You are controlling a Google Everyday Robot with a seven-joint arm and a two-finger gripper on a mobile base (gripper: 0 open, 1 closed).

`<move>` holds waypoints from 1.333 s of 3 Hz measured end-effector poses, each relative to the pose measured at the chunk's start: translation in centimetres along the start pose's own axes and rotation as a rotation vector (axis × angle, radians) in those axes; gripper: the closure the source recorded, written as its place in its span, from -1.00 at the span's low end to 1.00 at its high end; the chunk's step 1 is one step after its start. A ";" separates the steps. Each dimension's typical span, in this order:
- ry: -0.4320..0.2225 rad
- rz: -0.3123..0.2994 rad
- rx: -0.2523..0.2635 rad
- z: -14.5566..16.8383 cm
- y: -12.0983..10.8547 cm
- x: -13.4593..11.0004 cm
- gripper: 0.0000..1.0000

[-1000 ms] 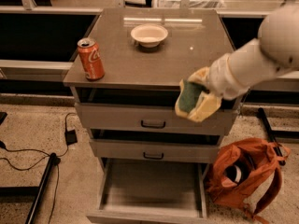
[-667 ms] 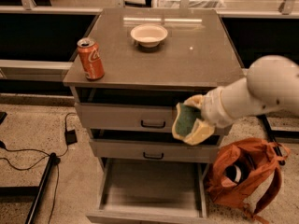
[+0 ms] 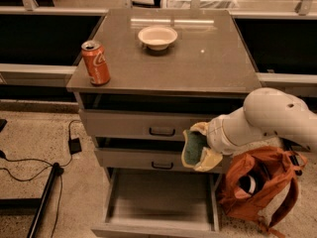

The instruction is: Place sponge into bottom drawer

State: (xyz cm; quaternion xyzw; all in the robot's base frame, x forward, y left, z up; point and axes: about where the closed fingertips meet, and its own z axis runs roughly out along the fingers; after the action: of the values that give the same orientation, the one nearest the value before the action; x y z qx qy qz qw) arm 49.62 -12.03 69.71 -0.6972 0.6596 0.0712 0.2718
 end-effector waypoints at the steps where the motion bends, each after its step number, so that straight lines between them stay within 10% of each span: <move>1: -0.021 0.026 -0.064 3.4 0.1 1.1 1.00; 2: -0.087 0.034 -0.150 11.2 4.6 3.6 1.00; 3: -0.147 0.076 -0.116 20.3 9.2 6.8 1.00; 4: -0.150 0.082 -0.084 20.3 8.2 6.7 1.00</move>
Offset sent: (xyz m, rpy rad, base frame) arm -0.0048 0.0568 -0.2769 0.2292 0.0537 0.0209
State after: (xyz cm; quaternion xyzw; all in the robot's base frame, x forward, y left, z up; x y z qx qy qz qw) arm 47.84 -8.16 47.21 -0.6730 0.6618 0.1621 0.2877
